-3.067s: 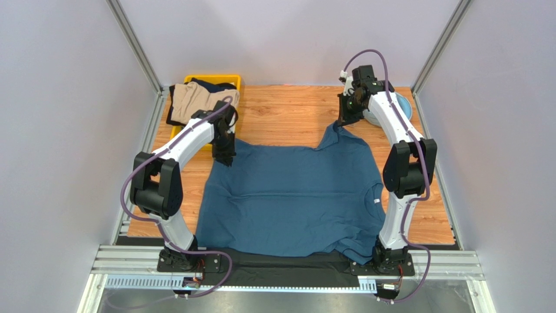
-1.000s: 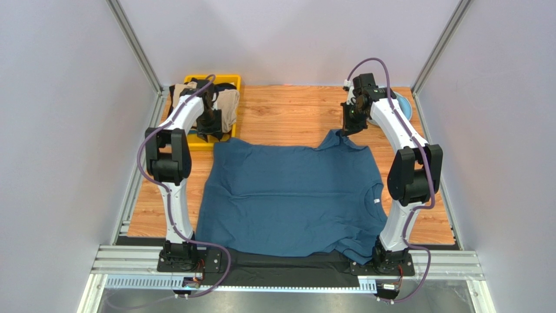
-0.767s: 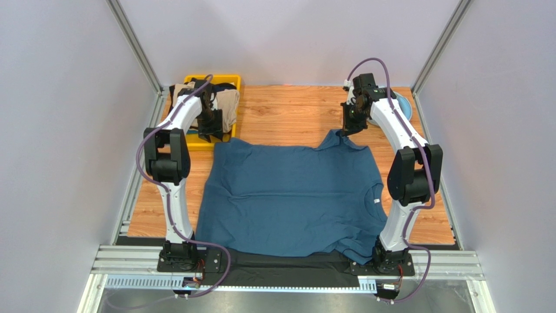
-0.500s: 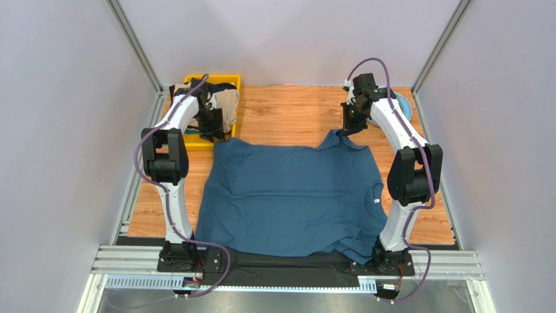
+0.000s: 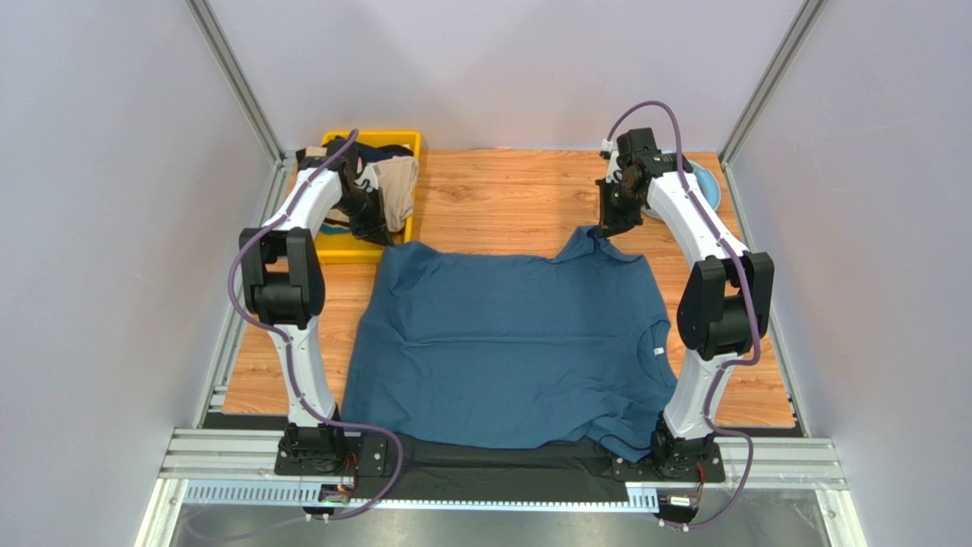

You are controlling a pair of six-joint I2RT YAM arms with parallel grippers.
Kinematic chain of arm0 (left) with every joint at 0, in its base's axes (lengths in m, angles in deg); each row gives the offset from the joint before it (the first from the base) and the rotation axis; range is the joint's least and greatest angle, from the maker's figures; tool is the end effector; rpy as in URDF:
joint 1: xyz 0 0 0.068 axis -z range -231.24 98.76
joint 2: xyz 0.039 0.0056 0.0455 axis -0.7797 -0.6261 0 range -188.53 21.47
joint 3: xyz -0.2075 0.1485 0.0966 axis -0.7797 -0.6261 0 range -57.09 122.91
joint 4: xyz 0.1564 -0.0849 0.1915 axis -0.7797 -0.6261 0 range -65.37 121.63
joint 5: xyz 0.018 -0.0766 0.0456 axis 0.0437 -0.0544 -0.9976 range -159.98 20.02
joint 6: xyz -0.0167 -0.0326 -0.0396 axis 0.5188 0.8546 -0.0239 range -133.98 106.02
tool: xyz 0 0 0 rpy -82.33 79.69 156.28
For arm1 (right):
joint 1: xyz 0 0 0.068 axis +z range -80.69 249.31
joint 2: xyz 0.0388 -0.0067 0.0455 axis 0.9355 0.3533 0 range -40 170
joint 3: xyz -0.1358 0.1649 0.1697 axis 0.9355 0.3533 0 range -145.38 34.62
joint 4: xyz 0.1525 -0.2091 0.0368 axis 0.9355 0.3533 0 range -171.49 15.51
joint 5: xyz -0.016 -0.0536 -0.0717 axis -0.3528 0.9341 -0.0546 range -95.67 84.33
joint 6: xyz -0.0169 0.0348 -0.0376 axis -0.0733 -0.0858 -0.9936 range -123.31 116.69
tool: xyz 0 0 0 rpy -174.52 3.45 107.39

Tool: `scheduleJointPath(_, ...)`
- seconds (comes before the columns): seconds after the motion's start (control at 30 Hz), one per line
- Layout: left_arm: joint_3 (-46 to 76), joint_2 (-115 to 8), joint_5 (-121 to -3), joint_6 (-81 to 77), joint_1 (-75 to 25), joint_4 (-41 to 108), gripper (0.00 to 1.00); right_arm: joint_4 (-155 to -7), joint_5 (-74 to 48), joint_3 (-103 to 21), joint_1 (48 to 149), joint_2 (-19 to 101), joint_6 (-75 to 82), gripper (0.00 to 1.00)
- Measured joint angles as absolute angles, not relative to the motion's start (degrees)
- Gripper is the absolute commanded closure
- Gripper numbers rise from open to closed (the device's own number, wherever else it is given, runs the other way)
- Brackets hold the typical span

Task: Fold and stack the t-shirts
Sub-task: Fold the tshirt

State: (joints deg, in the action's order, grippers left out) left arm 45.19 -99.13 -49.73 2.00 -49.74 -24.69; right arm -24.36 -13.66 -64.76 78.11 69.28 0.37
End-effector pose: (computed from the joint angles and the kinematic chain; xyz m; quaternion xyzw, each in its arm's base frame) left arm 0.4338 -0.0237 0.2173 -0.0997 0.9708 -0.1923 0.1037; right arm 0.3959 0.0663 0.2791 -0.0575 0.9760 0.0895 0.1900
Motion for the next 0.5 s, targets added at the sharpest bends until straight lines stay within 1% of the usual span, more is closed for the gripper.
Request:
scheduleJointPath(0.23, 45.16, -96.7, -52.07, 2.18, -49.74, -24.67, 1.0, -24.34, -13.49, -64.25, 78.11, 68.44, 0.37, 1.0)
scheduleJointPath(0.5, 45.34, -92.88, -56.77, 2.18, -49.74, -23.73, 1.0, -24.39, -12.28, -63.62, 78.06, 65.65, 0.37, 1.0)
